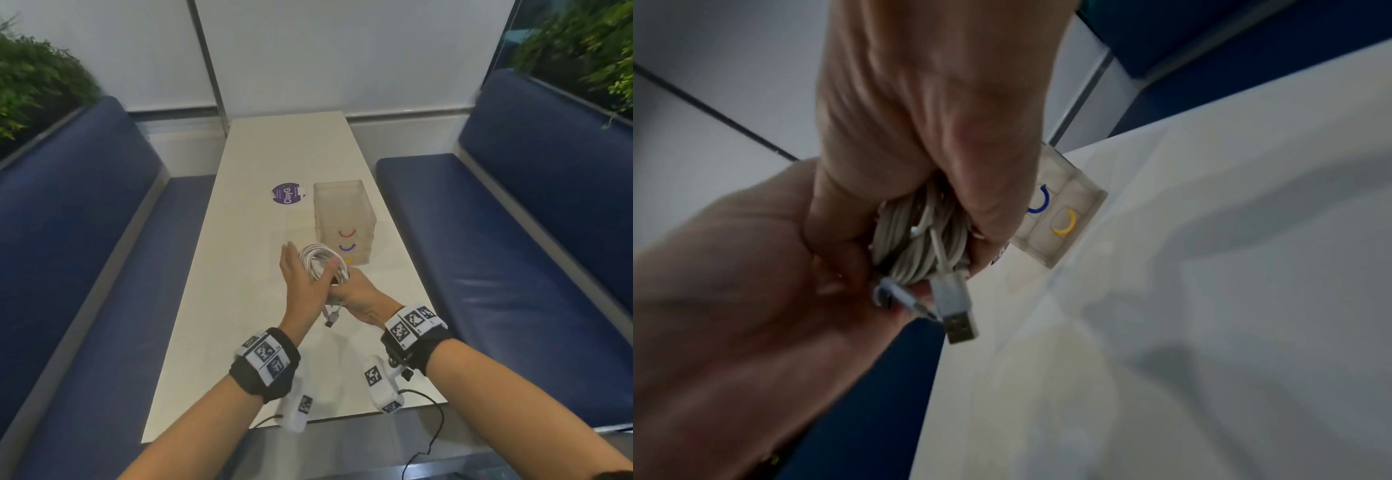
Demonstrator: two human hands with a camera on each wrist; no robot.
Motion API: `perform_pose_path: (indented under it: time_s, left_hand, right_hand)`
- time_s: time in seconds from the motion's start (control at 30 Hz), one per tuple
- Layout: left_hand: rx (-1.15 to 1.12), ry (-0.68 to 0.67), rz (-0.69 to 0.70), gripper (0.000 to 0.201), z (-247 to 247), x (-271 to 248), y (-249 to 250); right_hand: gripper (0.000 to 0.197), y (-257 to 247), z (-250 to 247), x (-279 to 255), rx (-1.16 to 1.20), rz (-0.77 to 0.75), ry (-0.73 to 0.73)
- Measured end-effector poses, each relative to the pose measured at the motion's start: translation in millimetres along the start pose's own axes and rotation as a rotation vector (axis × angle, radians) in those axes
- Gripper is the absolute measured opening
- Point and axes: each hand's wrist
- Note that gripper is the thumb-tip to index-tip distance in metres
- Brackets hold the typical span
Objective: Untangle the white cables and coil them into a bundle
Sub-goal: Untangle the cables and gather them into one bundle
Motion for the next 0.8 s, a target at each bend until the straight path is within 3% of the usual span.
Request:
perform_pose_path:
  time_s: [0.07, 0.1, 0.2, 0.23, 0.37, 0.43, 0.6, 0.8]
  left_hand:
    - [-0.197, 0.022, -0.266, 0.122, 2.6, 6.8, -1.0]
    - [-0.303, -0.002, -0.336, 0.118, 1.4, 11.2, -5.4]
    - [-0.459, -0.163, -0.335, 0.045, -6.2, 13.1, -1.4]
    - [-0.451, -0.221, -0.324, 0.031, -8.4, 11.8, 1.6]
    - [-0.384, -0.327, -0.308, 0.043, -9.8, 10.5, 3.1]
    - [-0.368, -0.326, -0.341, 0.037, -8.6, 10.7, 2.6]
    - [-0.346, -0.165, -0.369, 0.032, -5.2, 8.9, 0.8]
    - [-0.398, -0.065, -0.368, 0.03, -4.2, 9.9, -0.2]
  right_hand:
    - [0.047, 3.9, -2.4, -1.6, -0.049, -0.054, 0.039]
    - [0.044, 5.9, -4.2, -2.2, -0.057, -0.069, 0.047]
    - [0.037, 11.0, -11.2, -1.6, -0.059, -0.058, 0.022]
    - [0.036, 11.8, -12.9, -1.5, -0.056, -0.038, 0.003]
    - [0.037, 13.2, -16.4, 0.9, -0.026, 0.098, -0.047]
    - [0.039, 13.9, -14.9, 0.9, -0.024, 0.123, -0.062]
    - [0.035, 16.7, -11.1, 2.1, -0.035, 0.117, -0.098]
    - [0.038, 12.5, -7.5, 8.4, -0.044, 0.185, -0.105]
Point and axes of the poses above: each hand's wrist, its own x-axis towards the middle knuckle, its own z-axis out of the palm, y = z × x, and after that the axes turned 5 degrees about z, right-handed
